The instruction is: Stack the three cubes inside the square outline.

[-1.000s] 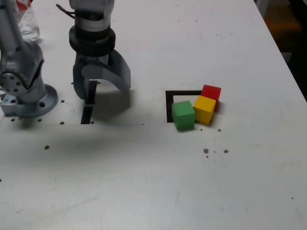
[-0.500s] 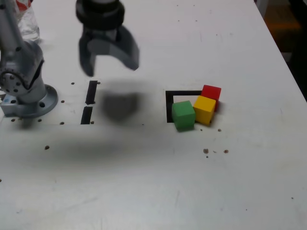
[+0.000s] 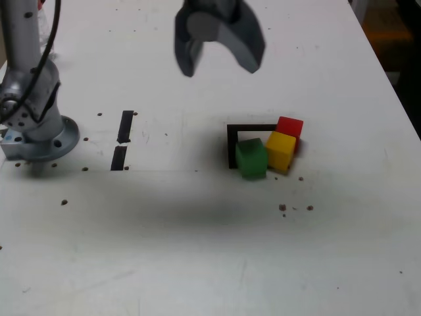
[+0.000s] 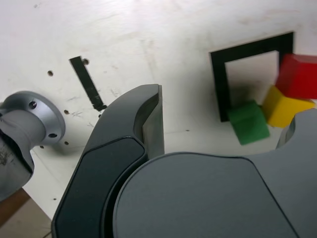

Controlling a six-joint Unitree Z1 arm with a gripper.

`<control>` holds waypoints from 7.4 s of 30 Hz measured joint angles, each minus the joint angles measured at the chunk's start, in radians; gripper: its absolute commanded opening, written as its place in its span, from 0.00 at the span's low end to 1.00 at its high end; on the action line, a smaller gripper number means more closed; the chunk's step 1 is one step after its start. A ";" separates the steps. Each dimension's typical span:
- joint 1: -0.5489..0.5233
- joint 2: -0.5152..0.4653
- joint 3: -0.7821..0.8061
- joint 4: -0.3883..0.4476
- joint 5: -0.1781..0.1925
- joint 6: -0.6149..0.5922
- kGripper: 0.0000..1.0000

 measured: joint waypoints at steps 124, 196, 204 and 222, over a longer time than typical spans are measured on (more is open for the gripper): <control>0.065 0.411 -0.192 -0.220 -0.050 0.131 0.00; 0.009 0.187 0.197 -0.419 -0.094 -0.256 0.19; 0.009 0.191 0.206 -0.397 -0.082 -0.277 0.38; 0.009 0.199 0.183 -0.378 -0.074 -0.273 0.63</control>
